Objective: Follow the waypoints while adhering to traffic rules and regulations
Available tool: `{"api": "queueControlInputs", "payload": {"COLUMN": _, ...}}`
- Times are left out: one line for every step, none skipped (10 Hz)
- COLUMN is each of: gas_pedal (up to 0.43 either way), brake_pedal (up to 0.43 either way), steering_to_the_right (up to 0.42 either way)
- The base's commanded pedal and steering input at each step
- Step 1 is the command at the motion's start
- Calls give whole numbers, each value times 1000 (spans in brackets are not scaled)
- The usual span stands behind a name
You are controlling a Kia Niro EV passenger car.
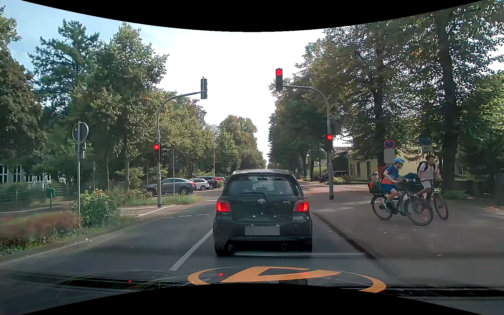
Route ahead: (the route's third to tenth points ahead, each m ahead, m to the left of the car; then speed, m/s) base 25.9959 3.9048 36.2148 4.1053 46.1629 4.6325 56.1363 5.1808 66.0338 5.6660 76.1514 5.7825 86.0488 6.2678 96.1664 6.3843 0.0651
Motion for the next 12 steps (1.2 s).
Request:
{"api": "queueControlInputs", "payload": {"gas_pedal": 0, "brake_pedal": 177, "steering_to_the_right": 3}}
{"api": "queueControlInputs", "payload": {"gas_pedal": 0, "brake_pedal": 183, "steering_to_the_right": 3}}
{"api": "queueControlInputs", "payload": {"gas_pedal": 0, "brake_pedal": 183, "steering_to_the_right": 3}}
{"api": "queueControlInputs", "payload": {"gas_pedal": 0, "brake_pedal": 189, "steering_to_the_right": 2}}
{"api": "queueControlInputs", "payload": {"gas_pedal": 0, "brake_pedal": 189, "steering_to_the_right": 3}}
{"api": "queueControlInputs", "payload": {"gas_pedal": 0, "brake_pedal": 189, "steering_to_the_right": 3}}
{"api": "queueControlInputs", "payload": {"gas_pedal": 0, "brake_pedal": 189, "steering_to_the_right": 2}}
{"api": "queueControlInputs", "payload": {"gas_pedal": 0, "brake_pedal": 189, "steering_to_the_right": 3}}
{"api": "queueControlInputs", "payload": {"gas_pedal": 0, "brake_pedal": 195, "steering_to_the_right": 3}}
{"api": "queueControlInputs", "payload": {"gas_pedal": 0, "brake_pedal": 195, "steering_to_the_right": 2}}
{"api": "queueControlInputs", "payload": {"gas_pedal": 0, "brake_pedal": 195, "steering_to_the_right": 3}}
{"api": "queueControlInputs", "payload": {"gas_pedal": 0, "brake_pedal": 189, "steering_to_the_right": 3}}
